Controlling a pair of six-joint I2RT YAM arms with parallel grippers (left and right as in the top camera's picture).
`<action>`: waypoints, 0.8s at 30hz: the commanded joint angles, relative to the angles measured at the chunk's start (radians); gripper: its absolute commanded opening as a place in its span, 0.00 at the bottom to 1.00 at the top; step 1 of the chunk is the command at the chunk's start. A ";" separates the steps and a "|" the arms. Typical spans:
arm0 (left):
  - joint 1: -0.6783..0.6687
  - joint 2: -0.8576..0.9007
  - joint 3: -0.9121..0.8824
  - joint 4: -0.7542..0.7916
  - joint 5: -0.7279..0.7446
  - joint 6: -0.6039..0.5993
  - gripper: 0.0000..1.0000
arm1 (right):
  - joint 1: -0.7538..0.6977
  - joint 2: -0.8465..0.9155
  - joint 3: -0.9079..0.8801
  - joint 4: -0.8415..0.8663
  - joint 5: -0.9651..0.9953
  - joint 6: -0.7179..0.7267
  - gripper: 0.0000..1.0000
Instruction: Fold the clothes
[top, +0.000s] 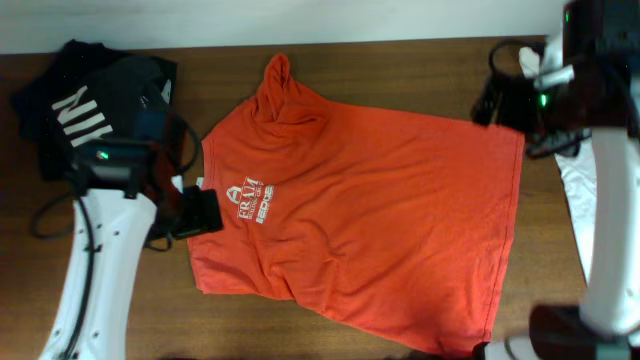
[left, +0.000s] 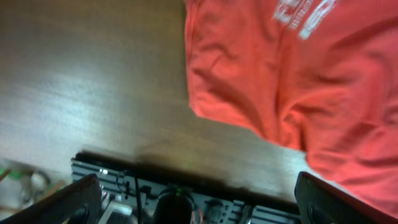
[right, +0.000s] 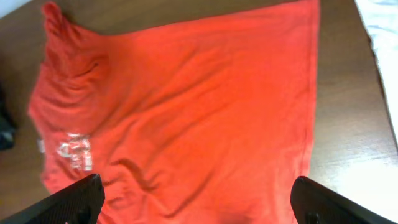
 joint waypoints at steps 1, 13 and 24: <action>0.002 0.008 -0.209 0.147 0.073 -0.010 0.99 | 0.002 -0.142 -0.235 -0.018 0.061 0.019 0.99; 0.078 0.091 -0.548 0.391 0.161 -0.009 0.99 | 0.003 -0.314 -0.937 0.204 0.012 0.057 0.99; 0.095 0.196 -0.634 0.571 0.156 -0.006 0.71 | 0.002 -0.313 -0.972 0.231 0.106 0.150 0.99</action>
